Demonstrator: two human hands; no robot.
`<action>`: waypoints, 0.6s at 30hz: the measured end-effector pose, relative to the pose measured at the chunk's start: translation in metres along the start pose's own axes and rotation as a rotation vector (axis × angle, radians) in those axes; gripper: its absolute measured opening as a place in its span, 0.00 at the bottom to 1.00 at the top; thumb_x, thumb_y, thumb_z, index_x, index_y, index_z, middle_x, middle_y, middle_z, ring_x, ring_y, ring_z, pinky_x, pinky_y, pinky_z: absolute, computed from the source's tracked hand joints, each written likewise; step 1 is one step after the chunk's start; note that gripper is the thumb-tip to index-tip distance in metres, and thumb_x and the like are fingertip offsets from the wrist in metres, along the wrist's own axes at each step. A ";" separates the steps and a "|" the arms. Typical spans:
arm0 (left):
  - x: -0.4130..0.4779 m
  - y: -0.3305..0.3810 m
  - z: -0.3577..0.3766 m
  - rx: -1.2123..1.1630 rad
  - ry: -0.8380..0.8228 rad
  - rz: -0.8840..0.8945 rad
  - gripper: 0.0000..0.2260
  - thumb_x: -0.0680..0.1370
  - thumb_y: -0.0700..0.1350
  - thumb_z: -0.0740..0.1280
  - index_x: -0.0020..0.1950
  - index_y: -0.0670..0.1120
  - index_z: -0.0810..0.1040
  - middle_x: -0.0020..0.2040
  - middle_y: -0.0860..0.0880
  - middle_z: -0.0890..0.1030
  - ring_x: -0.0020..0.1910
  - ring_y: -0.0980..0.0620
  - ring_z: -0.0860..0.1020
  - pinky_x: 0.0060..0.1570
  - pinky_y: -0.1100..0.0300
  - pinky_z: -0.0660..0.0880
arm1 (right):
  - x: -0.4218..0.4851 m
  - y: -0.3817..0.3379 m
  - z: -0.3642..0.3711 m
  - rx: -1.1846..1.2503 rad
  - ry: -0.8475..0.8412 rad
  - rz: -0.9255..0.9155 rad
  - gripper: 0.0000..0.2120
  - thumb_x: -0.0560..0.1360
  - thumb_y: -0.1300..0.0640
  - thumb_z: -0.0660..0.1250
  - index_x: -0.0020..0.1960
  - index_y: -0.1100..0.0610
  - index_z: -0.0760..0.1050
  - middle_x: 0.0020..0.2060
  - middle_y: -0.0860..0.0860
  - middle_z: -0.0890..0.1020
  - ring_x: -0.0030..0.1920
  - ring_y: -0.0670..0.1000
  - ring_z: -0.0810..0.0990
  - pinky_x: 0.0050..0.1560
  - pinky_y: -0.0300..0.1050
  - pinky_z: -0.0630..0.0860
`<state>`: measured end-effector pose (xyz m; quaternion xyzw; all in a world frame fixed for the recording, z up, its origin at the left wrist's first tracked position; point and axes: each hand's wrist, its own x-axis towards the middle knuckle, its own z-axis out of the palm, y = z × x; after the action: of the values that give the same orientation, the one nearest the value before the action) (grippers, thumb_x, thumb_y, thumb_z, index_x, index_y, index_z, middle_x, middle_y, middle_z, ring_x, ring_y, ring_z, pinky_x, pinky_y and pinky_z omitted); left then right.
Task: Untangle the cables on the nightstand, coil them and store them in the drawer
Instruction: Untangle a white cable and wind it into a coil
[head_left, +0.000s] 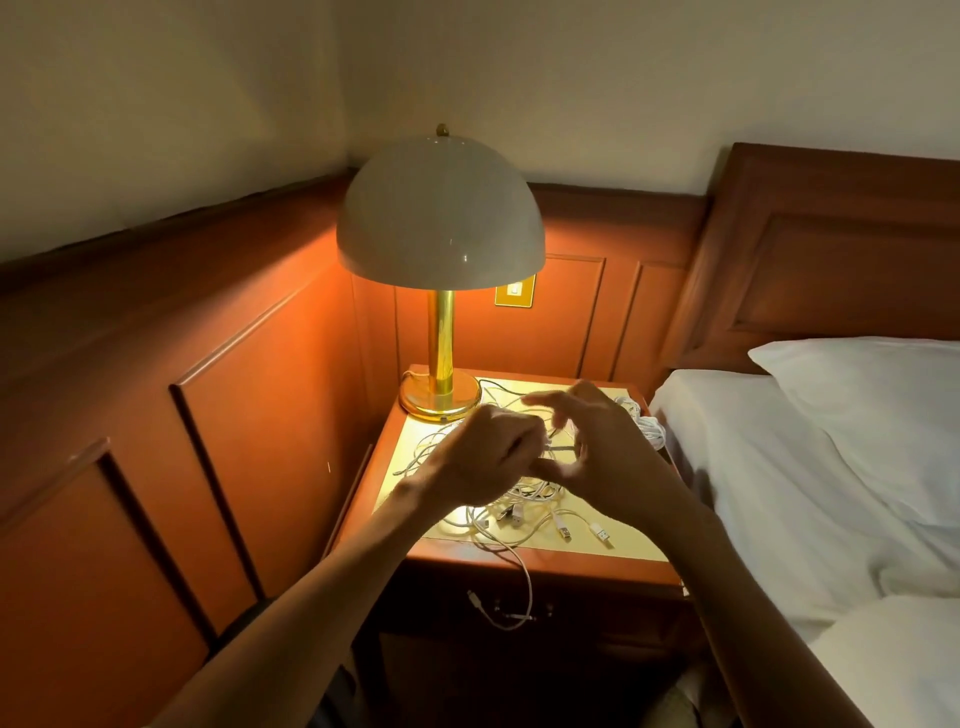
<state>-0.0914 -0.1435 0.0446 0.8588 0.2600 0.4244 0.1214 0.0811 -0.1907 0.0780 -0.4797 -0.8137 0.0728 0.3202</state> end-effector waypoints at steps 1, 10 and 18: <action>-0.001 0.001 0.001 -0.043 -0.005 -0.029 0.15 0.81 0.35 0.62 0.35 0.47 0.73 0.27 0.58 0.69 0.23 0.60 0.66 0.25 0.63 0.63 | -0.001 -0.001 -0.001 0.033 0.010 -0.012 0.28 0.67 0.48 0.79 0.66 0.48 0.77 0.47 0.43 0.77 0.42 0.35 0.75 0.38 0.27 0.67; 0.004 0.006 0.005 -0.138 0.089 -0.154 0.14 0.83 0.40 0.60 0.39 0.44 0.78 0.30 0.54 0.74 0.26 0.56 0.69 0.26 0.59 0.64 | 0.000 0.000 -0.009 0.256 0.181 0.035 0.17 0.66 0.43 0.75 0.54 0.45 0.84 0.41 0.30 0.83 0.21 0.47 0.70 0.27 0.34 0.69; 0.015 0.017 0.016 -0.091 0.211 -0.030 0.15 0.85 0.43 0.57 0.55 0.37 0.81 0.41 0.49 0.80 0.39 0.57 0.78 0.36 0.64 0.72 | 0.007 0.006 -0.029 0.230 0.197 0.019 0.12 0.68 0.49 0.76 0.50 0.47 0.85 0.32 0.28 0.80 0.25 0.42 0.75 0.29 0.29 0.67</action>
<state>-0.0652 -0.1491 0.0525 0.7990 0.2645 0.5219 0.1386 0.1006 -0.1873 0.1012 -0.4524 -0.7600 0.1210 0.4507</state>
